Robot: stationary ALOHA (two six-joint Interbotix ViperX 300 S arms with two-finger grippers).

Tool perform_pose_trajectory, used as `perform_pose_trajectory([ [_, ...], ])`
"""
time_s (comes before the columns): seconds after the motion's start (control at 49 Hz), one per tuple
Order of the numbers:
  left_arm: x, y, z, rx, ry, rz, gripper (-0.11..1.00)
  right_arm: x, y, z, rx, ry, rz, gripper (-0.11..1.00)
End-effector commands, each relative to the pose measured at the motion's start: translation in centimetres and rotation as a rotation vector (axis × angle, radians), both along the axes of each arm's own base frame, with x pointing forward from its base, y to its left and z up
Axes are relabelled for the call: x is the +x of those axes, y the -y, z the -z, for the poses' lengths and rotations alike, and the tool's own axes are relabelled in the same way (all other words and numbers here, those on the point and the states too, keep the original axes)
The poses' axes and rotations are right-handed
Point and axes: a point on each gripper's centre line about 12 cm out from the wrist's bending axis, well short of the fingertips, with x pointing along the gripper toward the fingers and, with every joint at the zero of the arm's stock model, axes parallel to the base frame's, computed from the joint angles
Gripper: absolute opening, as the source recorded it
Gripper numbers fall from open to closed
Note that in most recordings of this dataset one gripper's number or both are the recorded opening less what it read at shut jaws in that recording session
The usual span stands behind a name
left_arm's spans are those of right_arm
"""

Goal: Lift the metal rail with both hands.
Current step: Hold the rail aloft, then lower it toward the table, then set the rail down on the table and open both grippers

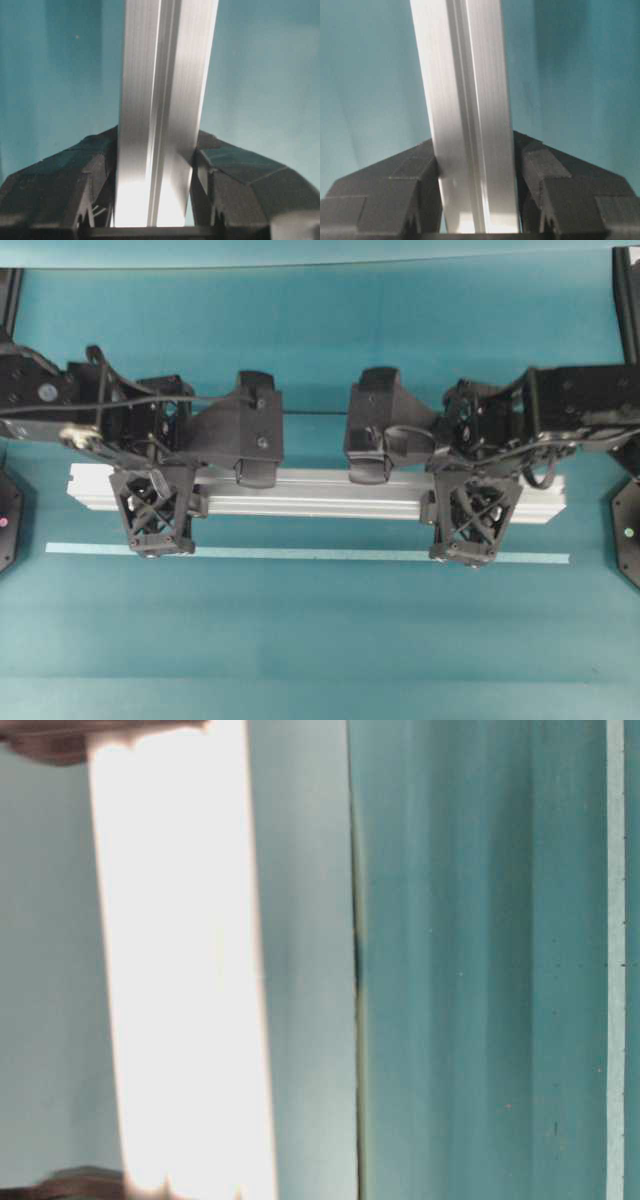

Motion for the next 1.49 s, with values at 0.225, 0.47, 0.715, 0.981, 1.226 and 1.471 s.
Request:
perform_pose_trajectory([
  [0.225, -0.3, -0.8, 4.5, 0.001, 0.091, -0.032, 0.36, 0.9, 0.1, 6.2, -0.026, 0.037, -0.013, 0.39],
  [0.47, 0.3, -0.9, 7.7, 0.000, 0.137, -0.031, 0.36, 1.4, 0.3, 9.7, -0.041, 0.023, -0.060, 0.39],
  [0.715, 0.7, -1.0, 10.2, -0.002, 0.157, -0.036, 0.36, 1.5, 0.6, 11.3, -0.042, 0.021, -0.055, 0.39],
  [0.981, 0.5, -0.9, 12.1, -0.005, 0.189, -0.037, 0.36, 1.2, 0.6, 12.9, -0.037, 0.030, -0.042, 0.39],
  [1.226, 0.7, -0.6, 13.3, -0.006, 0.217, -0.027, 0.36, 1.1, 0.4, 14.3, -0.036, 0.020, -0.047, 0.39],
  [1.471, 1.2, -0.3, 13.7, -0.008, 0.226, -0.019, 0.36, 0.9, 0.4, 15.3, -0.037, 0.014, -0.048, 0.39],
])
